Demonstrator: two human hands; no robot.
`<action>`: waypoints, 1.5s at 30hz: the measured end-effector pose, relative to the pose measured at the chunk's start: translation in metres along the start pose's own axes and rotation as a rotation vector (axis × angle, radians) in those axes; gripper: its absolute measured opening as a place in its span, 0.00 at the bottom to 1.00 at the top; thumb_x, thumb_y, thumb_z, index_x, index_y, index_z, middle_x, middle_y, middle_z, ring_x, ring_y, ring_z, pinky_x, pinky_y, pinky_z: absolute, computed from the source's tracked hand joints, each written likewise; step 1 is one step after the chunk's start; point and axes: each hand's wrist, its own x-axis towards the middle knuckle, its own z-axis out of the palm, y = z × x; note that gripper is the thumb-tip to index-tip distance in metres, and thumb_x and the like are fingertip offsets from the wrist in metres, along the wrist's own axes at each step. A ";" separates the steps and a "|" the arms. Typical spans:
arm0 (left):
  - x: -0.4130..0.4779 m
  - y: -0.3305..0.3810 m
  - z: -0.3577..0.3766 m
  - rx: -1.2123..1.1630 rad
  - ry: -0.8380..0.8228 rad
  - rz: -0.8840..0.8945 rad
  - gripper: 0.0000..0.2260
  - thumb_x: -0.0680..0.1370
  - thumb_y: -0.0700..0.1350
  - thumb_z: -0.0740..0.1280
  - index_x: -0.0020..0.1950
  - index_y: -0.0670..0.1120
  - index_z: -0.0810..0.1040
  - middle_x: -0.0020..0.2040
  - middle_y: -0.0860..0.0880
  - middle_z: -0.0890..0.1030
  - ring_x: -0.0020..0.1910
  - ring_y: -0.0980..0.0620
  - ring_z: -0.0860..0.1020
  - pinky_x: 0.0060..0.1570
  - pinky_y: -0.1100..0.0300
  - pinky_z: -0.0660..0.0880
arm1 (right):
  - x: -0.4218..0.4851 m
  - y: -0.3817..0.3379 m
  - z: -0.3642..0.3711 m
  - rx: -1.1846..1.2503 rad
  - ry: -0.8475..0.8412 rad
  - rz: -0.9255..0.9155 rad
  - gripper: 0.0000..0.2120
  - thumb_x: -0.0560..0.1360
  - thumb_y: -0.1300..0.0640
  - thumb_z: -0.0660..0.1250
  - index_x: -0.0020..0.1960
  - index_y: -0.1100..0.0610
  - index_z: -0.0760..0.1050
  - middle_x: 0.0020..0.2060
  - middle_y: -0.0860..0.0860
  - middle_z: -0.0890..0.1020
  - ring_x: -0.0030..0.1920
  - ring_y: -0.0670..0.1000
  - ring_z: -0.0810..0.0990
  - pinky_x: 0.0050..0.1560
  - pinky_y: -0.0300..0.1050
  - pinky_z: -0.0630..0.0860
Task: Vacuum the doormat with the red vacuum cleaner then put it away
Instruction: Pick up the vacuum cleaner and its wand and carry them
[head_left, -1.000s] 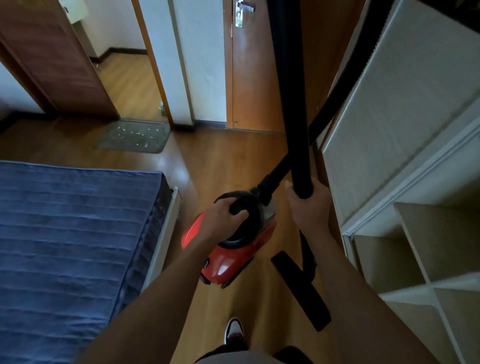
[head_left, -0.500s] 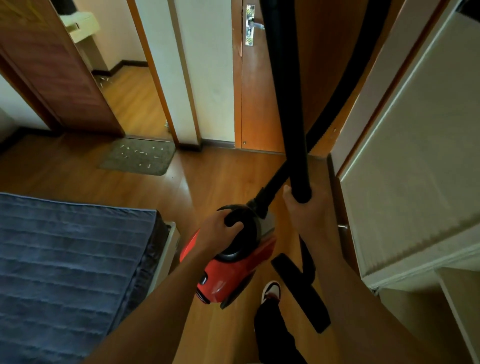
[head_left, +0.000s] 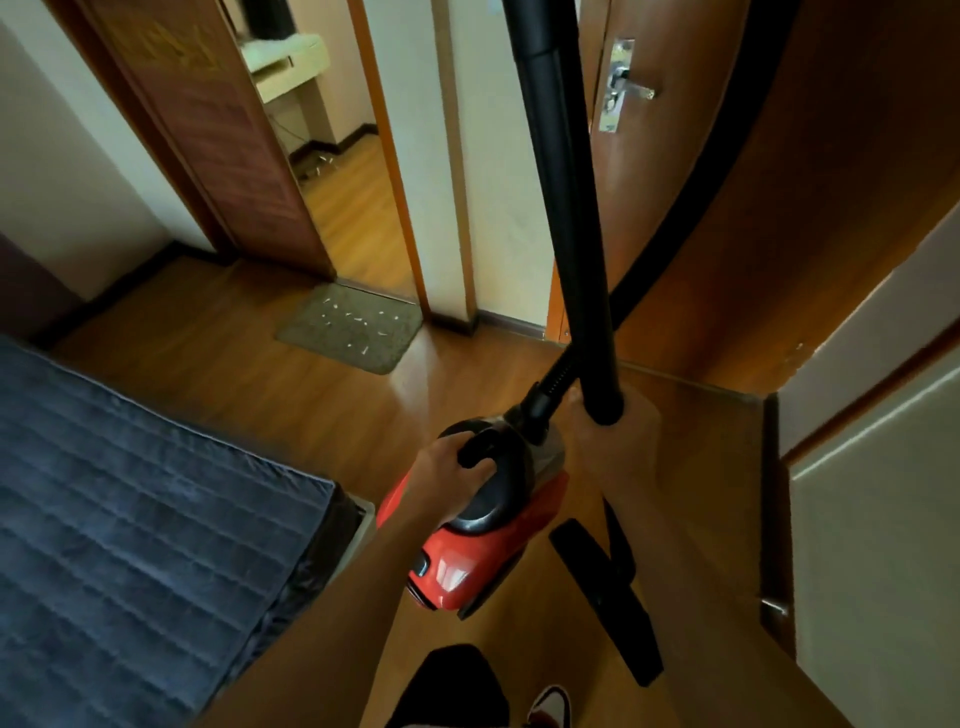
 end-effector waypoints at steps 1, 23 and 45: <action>0.011 0.000 -0.002 -0.013 0.017 -0.015 0.09 0.75 0.44 0.69 0.37 0.55 0.74 0.33 0.51 0.77 0.29 0.54 0.74 0.30 0.60 0.69 | 0.013 -0.001 0.006 0.000 -0.022 -0.013 0.18 0.72 0.51 0.73 0.31 0.43 0.67 0.25 0.44 0.71 0.25 0.44 0.69 0.30 0.42 0.68; 0.350 -0.101 -0.144 -0.217 0.160 -0.257 0.04 0.74 0.43 0.69 0.40 0.44 0.80 0.28 0.51 0.75 0.27 0.53 0.73 0.29 0.57 0.69 | 0.317 -0.042 0.302 -0.046 -0.235 -0.191 0.10 0.72 0.46 0.72 0.37 0.40 0.72 0.30 0.43 0.76 0.34 0.43 0.78 0.38 0.37 0.75; 0.538 -0.238 -0.347 -0.227 0.475 -0.553 0.04 0.77 0.45 0.70 0.42 0.51 0.80 0.39 0.48 0.82 0.37 0.49 0.82 0.37 0.54 0.80 | 0.491 -0.114 0.643 0.068 -0.587 -0.453 0.08 0.71 0.56 0.75 0.41 0.61 0.82 0.29 0.52 0.79 0.33 0.49 0.76 0.34 0.39 0.70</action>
